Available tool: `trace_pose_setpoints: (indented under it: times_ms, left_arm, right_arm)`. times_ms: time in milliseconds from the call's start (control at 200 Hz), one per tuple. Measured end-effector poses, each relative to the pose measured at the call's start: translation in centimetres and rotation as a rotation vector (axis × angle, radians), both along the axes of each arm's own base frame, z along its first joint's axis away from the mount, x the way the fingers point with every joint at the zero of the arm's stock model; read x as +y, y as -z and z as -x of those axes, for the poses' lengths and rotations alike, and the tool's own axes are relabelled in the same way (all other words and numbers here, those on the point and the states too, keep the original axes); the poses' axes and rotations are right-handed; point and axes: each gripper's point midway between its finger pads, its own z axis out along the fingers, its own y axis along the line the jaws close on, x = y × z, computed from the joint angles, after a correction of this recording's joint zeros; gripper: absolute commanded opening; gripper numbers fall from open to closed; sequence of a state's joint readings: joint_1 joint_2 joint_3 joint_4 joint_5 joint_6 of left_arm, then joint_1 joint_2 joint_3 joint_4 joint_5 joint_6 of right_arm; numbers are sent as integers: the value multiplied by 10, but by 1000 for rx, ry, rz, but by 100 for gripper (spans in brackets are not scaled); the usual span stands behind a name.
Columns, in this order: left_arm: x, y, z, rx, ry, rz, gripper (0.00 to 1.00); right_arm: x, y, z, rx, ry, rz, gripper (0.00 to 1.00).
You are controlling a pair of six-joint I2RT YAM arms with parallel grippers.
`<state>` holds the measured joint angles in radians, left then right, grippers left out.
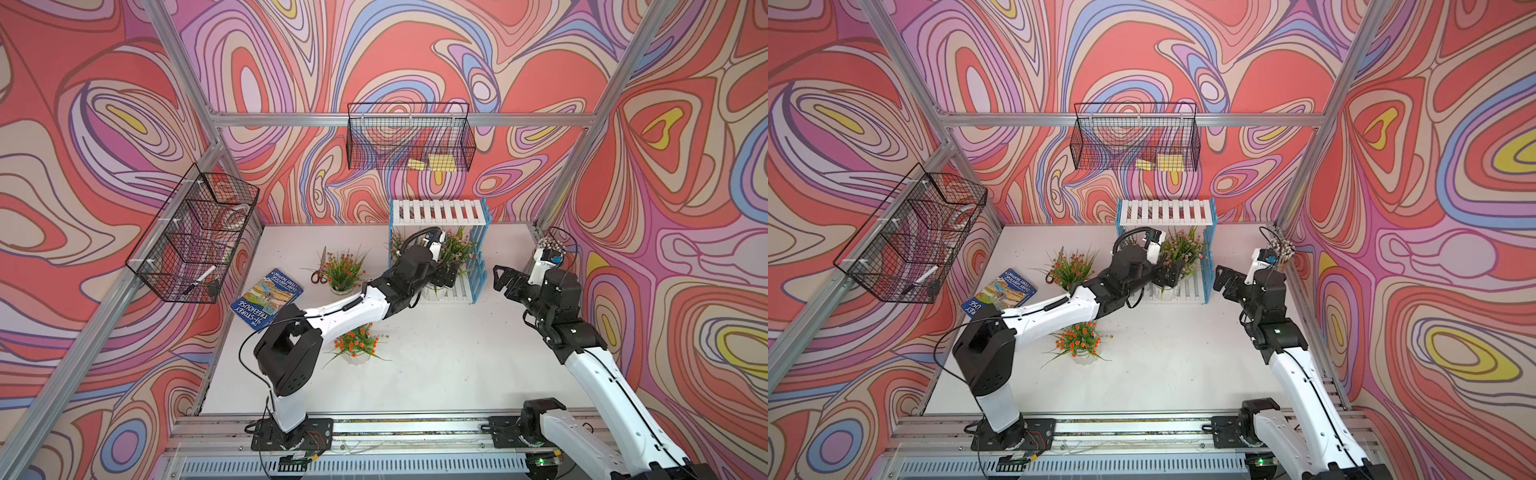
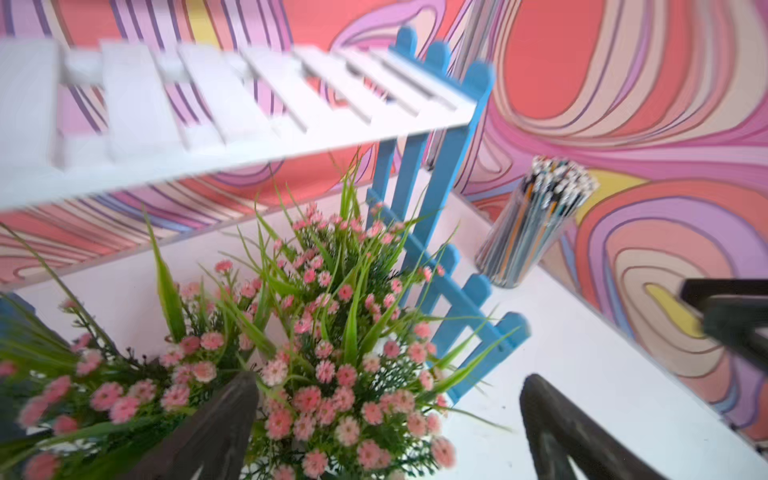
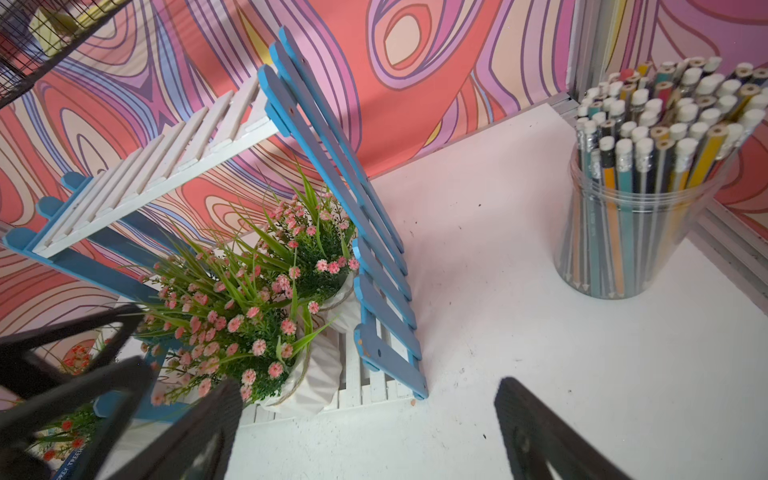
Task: Place the baby's breath potted plants on the rack by color
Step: Place the baby's breath potted plant on the rack, then pick up the baby's breath potted plant from the center of the board.
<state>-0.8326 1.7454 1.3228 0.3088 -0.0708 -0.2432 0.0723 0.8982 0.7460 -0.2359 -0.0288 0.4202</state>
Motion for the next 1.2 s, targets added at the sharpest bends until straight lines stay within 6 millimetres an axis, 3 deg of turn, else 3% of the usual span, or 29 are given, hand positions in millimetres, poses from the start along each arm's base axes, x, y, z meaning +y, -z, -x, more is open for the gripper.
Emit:
trace_pose_setpoints:
  times_ms: [190,381,436,631,716,821,916,1042,1202]
  left_arm:
    - [26,-74,32,-143,38,130,100]
    - [69,-105,53,-138,-39,99,100]
    - [87,-110,60,-119,-78,77,100]
    - [165,-116,83,10,-262,-2,100]
    - [197,-108,94,80,-349,-34,100]
    - [242,-83,110,202,-469,-78,100]
    - [274,-54,122,309,-569,-130,100]
    - [294,-6,137,445,-636,-209,100]
    - [316,49,147,599,-708,-241,100]
  right_arm:
    - [5,4,-2,13,-32,-4,98]
    - [30,5,0,17,-154,-37,98]
    - [46,5,3,14,-214,-30,98]
    - [142,5,39,4,-553,7,98]
    - [177,6,61,-13,-678,21,98]
    - [218,20,94,-31,-827,44,98]
    - [244,55,119,-2,-927,92,98]
    - [277,111,148,47,-1040,198,98]
    - [308,155,161,20,-1105,238,98]
